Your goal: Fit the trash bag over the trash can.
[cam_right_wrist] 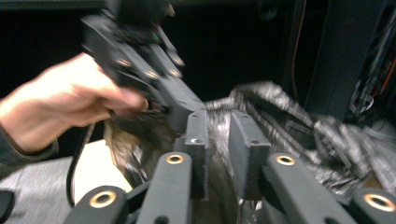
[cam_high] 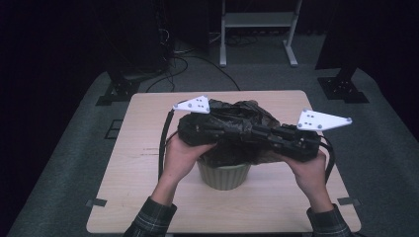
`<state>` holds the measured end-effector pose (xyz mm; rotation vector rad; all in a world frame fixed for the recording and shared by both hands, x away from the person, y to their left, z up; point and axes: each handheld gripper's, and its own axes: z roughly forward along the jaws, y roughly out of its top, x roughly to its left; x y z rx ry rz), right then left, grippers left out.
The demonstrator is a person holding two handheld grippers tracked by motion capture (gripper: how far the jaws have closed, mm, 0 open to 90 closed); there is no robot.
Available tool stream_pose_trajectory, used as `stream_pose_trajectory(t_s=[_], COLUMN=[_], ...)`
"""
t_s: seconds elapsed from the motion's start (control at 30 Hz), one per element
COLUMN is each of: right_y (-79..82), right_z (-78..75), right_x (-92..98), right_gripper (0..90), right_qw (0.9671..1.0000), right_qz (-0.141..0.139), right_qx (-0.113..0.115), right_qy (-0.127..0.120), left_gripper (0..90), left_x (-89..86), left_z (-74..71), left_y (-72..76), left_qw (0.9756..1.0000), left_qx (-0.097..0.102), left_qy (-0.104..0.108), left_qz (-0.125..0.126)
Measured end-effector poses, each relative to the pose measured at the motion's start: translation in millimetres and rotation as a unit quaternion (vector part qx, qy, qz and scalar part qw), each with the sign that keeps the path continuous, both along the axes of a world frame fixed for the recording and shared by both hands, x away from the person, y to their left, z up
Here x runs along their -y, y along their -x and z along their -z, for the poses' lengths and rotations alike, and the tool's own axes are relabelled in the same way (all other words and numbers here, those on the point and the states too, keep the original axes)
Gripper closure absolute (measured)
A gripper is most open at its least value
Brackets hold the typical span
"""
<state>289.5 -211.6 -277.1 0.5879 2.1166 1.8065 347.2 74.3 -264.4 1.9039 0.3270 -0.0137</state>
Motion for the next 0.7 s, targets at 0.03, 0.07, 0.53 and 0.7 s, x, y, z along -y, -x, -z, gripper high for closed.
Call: stream_pose_trajectory(t_s=[0.03, 0.07, 0.53, 0.7], right_y=[2.7, 2.7, -3.7, -4.6], right_z=[-1.6, -1.6, 4.7, 10.0], right_x=[0.9, 0.9, -15.0, -17.1], right_gripper=[76.5, 76.5, 73.1, 90.0], right_qw=[1.0000, 1.0000, 0.9992, 0.9988], right_qz=[-0.004, -0.004, -0.006, -0.009], right_qx=[0.003, 0.003, -0.002, -0.006], right_qy=[-0.004, -0.004, 0.039, 0.048], left_gripper=[89.7, 89.7, 89.7, 89.5], left_x=[-0.1, -0.1, 1.2, -4.6], left_z=[0.0, 0.0, 0.4, 0.7], left_y=[-2.5, -2.5, -0.5, -1.6], left_qw=[1.0000, 1.0000, 0.9994, 0.9989], left_qx=[-0.004, -0.004, -0.018, -0.022], left_qy=[0.005, 0.005, 0.025, 0.039], left_qz=[-0.003, -0.003, 0.016, 0.011])
